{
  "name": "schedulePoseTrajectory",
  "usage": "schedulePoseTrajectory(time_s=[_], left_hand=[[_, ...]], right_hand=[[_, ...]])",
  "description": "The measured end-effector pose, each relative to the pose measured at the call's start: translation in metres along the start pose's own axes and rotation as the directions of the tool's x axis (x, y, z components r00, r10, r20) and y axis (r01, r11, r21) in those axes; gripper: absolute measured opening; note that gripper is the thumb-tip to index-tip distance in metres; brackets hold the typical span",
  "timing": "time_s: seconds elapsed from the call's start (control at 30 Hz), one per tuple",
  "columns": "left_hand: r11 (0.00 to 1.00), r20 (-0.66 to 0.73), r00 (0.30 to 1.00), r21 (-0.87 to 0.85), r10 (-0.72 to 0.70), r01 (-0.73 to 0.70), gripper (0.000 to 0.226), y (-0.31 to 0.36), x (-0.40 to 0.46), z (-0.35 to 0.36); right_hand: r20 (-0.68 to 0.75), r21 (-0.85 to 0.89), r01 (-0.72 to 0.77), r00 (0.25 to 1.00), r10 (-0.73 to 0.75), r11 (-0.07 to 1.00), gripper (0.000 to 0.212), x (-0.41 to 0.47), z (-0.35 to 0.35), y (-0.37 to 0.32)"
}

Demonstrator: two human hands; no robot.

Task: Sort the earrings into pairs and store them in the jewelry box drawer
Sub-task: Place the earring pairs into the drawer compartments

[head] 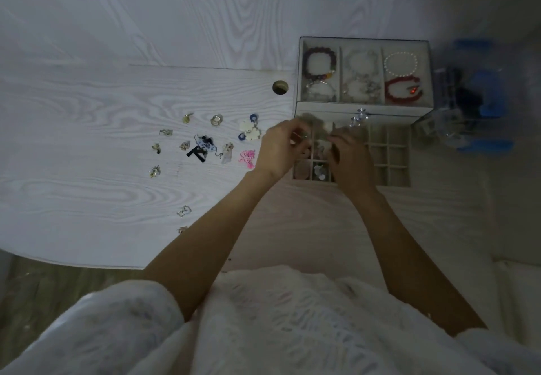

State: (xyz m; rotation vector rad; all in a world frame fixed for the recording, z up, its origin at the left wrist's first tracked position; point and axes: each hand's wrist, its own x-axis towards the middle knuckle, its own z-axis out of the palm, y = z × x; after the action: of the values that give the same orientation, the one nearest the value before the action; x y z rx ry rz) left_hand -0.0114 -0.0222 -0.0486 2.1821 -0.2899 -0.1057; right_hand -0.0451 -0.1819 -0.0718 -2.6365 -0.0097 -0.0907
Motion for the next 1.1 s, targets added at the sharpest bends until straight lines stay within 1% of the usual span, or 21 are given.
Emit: schedulePoseTrajectory(time_s=[0.1,0.23,0.43,0.53,0.57,0.67,0.73,0.8,0.93,1.03,1.1], left_hand=[[0.999,-0.008,0.999,0.04,0.032,-0.032,0.02,0.005,0.019,0.025],[0.999,-0.031,0.999,0.028,-0.023,0.024,0.022,-0.002,0.024,0.038],[0.997,0.019,1.0,0.069,0.017,-0.018,0.036,-0.009,0.021,0.031],[0.986,0.056,0.995,0.139,0.089,-0.096,0.041,-0.01,0.017,0.029],[0.974,0.076,0.991,0.19,0.111,-0.124,0.039,-0.01,0.016,0.029],[0.933,0.103,0.985,0.321,0.14,-0.166,0.024,-0.004,0.017,0.03],[0.925,0.09,0.982,0.331,0.165,-0.186,0.018,0.002,0.021,0.029],[0.926,0.07,0.98,0.32,0.186,-0.198,0.017,0.008,0.025,0.028],[0.931,0.06,0.985,0.322,0.159,-0.17,0.02,0.007,0.028,0.031],[0.917,0.094,0.99,0.375,0.106,-0.134,0.016,0.001,0.03,0.031],[0.893,0.13,0.985,0.421,0.116,-0.16,0.012,-0.001,0.028,0.029]], right_hand=[[0.008,0.02,0.001,1.0,-0.002,1.0,0.026,0.0,-0.004,0.001],[0.002,-0.009,0.009,1.0,-0.009,1.0,0.025,0.001,-0.004,-0.004],[-0.042,-0.047,-0.052,0.998,0.05,0.998,0.024,0.003,-0.008,-0.004],[-0.016,-0.081,-0.027,1.0,0.026,0.996,0.022,0.005,-0.008,-0.004],[-0.006,-0.099,-0.015,1.0,0.014,0.995,0.02,0.006,-0.007,-0.004],[-0.019,-0.132,-0.001,1.0,-0.001,0.991,0.014,0.01,-0.006,-0.003],[-0.033,-0.161,-0.015,0.999,0.01,0.987,0.015,0.013,-0.007,-0.003],[-0.05,-0.182,-0.034,0.998,0.025,0.983,0.015,0.016,-0.008,-0.004],[-0.111,-0.093,-0.047,0.993,0.037,0.995,0.011,0.02,-0.006,-0.006],[-0.114,-0.093,-0.036,0.993,0.026,0.995,0.01,0.021,0.002,-0.004],[-0.082,-0.098,-0.048,0.996,0.04,0.994,0.012,0.02,0.004,-0.001]])
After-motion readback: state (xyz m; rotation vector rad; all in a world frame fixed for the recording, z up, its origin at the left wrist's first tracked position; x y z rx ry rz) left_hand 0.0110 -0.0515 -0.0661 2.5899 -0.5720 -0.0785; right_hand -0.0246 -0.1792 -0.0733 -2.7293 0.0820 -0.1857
